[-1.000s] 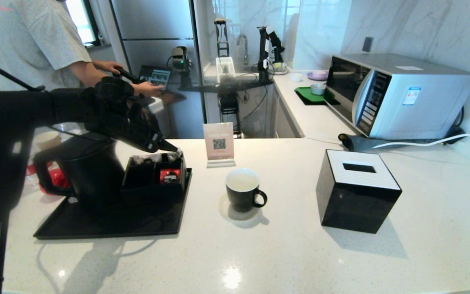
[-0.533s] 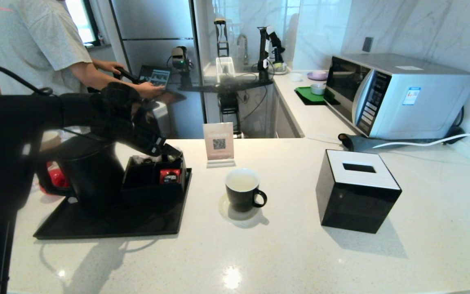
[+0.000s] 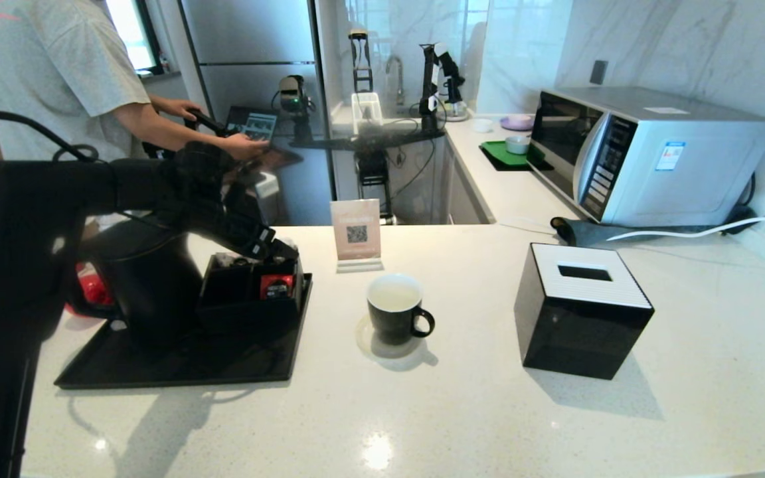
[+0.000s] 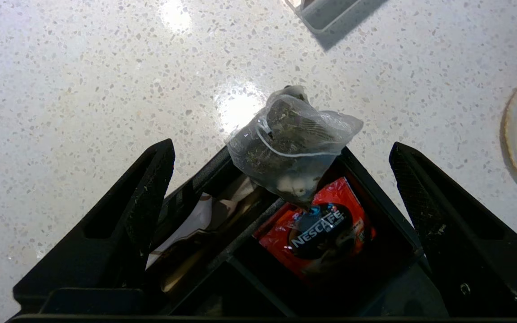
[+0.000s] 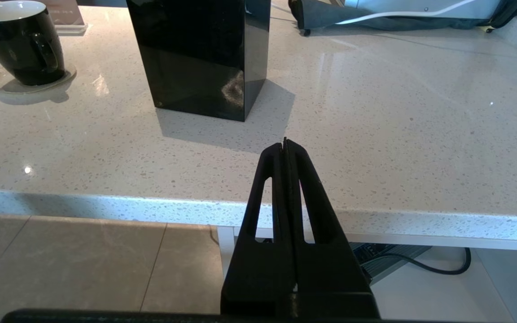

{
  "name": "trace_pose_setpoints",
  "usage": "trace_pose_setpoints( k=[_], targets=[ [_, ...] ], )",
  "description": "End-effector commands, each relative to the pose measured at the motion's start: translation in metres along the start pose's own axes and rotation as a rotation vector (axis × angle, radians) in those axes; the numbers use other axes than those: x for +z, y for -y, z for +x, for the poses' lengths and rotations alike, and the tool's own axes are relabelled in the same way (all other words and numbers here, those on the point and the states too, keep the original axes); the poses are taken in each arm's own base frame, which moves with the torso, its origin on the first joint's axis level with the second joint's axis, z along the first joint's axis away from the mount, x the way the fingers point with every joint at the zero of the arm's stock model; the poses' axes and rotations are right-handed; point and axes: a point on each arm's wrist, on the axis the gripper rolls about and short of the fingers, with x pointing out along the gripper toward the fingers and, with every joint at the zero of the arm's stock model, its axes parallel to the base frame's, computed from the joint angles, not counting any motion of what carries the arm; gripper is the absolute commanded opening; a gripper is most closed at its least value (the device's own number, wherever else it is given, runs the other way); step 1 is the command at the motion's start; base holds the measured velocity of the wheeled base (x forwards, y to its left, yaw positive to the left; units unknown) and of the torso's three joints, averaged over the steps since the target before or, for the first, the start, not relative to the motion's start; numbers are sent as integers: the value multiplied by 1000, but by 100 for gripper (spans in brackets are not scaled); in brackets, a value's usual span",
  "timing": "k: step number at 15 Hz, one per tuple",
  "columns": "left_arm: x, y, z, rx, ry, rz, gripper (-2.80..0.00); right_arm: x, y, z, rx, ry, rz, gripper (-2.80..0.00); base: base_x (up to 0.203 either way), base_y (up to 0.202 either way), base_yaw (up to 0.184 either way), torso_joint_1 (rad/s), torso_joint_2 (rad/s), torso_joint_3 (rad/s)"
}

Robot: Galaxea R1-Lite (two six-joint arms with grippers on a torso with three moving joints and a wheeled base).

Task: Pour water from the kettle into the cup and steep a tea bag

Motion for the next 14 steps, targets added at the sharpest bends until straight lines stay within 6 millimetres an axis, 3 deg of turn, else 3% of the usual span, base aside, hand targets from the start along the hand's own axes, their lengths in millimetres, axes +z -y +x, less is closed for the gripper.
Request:
trace_pose_setpoints(
  k=[1,14],
  targets=[
    [0,-1,4,2,8,7,0,0,0,0,1,-1,-1,-280,0,0,0,0,0,0],
    [4,7,16,-8,33,30,0,0,0,0,1,-1,-1,-280,0,0,0,0,0,0]
  ],
)
